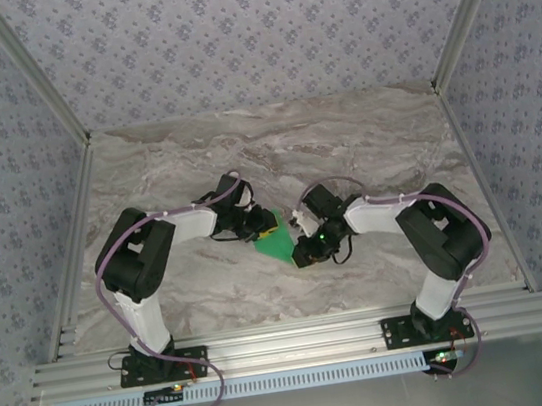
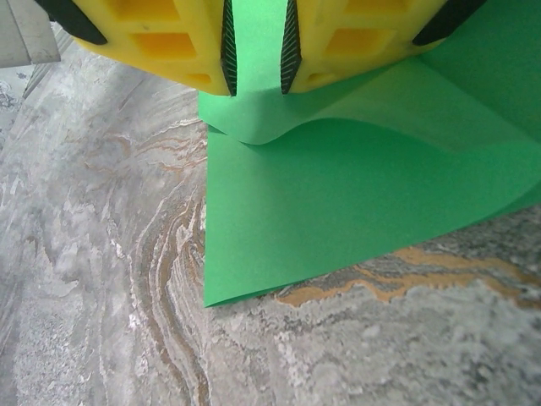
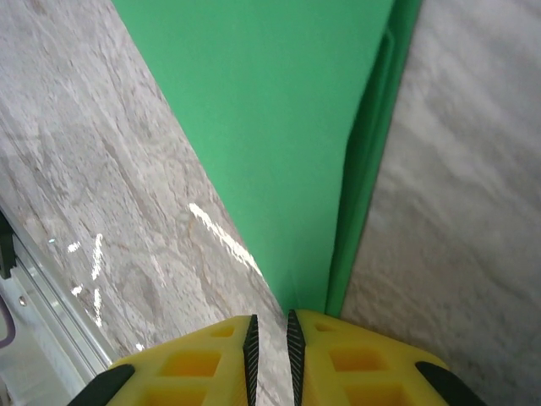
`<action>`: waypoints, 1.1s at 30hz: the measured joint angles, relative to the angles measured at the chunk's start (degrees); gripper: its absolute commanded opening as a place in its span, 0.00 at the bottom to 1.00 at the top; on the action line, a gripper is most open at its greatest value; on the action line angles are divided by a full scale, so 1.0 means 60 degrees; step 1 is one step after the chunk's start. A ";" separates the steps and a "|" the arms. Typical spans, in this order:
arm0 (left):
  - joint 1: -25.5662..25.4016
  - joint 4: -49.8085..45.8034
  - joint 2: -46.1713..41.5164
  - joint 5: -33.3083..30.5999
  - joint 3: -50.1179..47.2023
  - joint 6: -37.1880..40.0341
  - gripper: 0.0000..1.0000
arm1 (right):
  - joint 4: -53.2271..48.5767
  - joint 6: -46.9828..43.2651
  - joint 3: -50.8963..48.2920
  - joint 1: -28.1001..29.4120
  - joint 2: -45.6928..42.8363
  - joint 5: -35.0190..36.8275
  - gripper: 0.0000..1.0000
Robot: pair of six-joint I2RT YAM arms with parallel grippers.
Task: Fold a paper plane with a square sheet of paper (fold left side to right side)
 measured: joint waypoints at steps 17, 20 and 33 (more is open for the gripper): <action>0.0007 0.0000 0.0000 0.0000 0.0000 0.0004 0.24 | -0.1563 -0.0018 0.0044 -0.0113 -0.1548 -0.0707 0.15; 0.0007 0.0004 0.0000 0.0000 0.0000 0.0004 0.24 | -0.1235 0.0076 0.0528 -0.0113 -0.1013 -0.0765 0.12; 0.0004 0.0011 -0.0018 0.0004 0.0000 0.0004 0.25 | -0.0302 0.0350 0.0984 -0.0499 0.0907 -0.0310 0.02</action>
